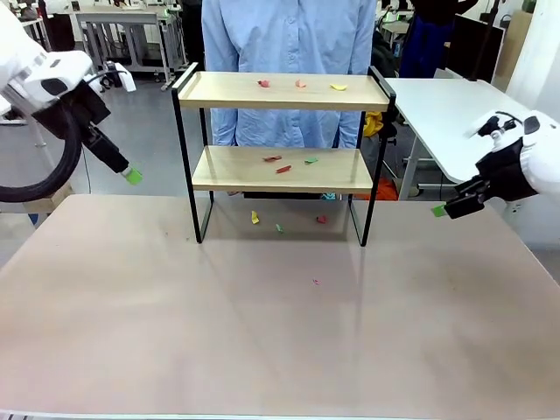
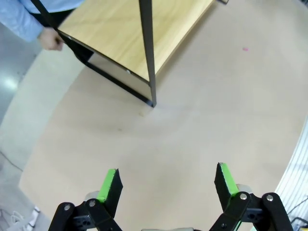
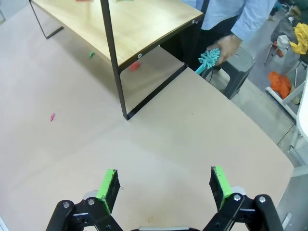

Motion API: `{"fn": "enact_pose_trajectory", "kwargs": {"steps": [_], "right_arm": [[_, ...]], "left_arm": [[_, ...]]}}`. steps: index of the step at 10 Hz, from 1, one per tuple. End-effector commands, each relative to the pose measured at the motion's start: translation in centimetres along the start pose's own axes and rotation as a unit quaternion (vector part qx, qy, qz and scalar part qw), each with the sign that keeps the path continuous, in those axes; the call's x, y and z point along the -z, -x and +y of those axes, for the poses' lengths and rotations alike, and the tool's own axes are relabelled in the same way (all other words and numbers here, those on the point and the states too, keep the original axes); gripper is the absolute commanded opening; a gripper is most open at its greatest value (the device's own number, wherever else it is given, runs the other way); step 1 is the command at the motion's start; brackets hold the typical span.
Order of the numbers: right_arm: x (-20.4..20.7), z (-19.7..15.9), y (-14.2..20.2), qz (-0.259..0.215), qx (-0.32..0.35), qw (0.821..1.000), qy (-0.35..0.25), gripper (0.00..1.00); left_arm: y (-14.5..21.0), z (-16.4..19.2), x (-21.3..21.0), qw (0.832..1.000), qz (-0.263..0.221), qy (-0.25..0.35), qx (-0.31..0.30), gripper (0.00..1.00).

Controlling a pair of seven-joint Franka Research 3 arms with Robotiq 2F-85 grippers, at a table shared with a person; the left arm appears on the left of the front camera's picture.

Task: Clean the shelf.
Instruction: Pick up the Duster handed by the human.

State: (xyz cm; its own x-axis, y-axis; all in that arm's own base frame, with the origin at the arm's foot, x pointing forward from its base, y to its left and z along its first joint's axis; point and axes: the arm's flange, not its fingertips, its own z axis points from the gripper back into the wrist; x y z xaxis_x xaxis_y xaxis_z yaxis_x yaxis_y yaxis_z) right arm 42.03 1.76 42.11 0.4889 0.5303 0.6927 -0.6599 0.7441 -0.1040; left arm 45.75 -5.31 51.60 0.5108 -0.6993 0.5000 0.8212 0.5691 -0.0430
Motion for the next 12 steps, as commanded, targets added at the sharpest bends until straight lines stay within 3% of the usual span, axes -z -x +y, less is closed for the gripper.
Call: {"fn": "enact_pose_trajectory", "kwargs": {"steps": [1,3,5,7,8,9,10,11,12], "right_arm": [[-1.0,-0.3,-0.3,-0.008,0.014,1.000,0.007,1.00],[-0.4,-0.3,0.0,-0.003,0.003,1.000,0.003,1.00],[-1.8,-4.1,-7.2,0.037,-0.024,0.999,0.008,1.00],[-1.4,-7.7,-12.9,0.066,-0.052,0.996,-0.042,1.00],[-0.9,-9.9,-13.4,0.065,-0.068,0.991,-0.091,1.00],[-0.4,-12.4,-12.0,0.045,-0.082,0.984,-0.150,1.00],[-0.2,-14.2,-9.7,0.003,-0.095,0.975,-0.201,1.00],[0.6,-16.5,-3.6,-0.089,-0.138,0.957,-0.241,1.00],[0.6,-16.5,-3.6,-0.089,-0.138,0.957,-0.241,1.00]], "left_arm": [[-0.5,-1.1,-1.8,1.000,-0.020,0.005,-0.010,1.00],[-0.5,-1.1,-1.8,1.000,-0.020,0.005,-0.010,1.00],[-2.1,-0.1,-1.7,1.000,-0.011,0.004,0.016,1.00],[-4.3,3.7,-1.5,0.993,-0.009,0.084,0.085,1.00],[-4.4,6.2,-1.7,0.982,-0.018,0.143,0.126,1.00],[-3.7,8.1,-1.9,0.968,-0.033,0.183,0.167,1.00],[-2.4,10.6,-1.7,0.941,-0.076,0.254,0.209,1.00],[0.1,13.0,-0.5,0.901,-0.134,0.348,0.220,1.00],[0.1,13.0,-0.5,0.901,-0.134,0.348,0.220,1.00]]}}
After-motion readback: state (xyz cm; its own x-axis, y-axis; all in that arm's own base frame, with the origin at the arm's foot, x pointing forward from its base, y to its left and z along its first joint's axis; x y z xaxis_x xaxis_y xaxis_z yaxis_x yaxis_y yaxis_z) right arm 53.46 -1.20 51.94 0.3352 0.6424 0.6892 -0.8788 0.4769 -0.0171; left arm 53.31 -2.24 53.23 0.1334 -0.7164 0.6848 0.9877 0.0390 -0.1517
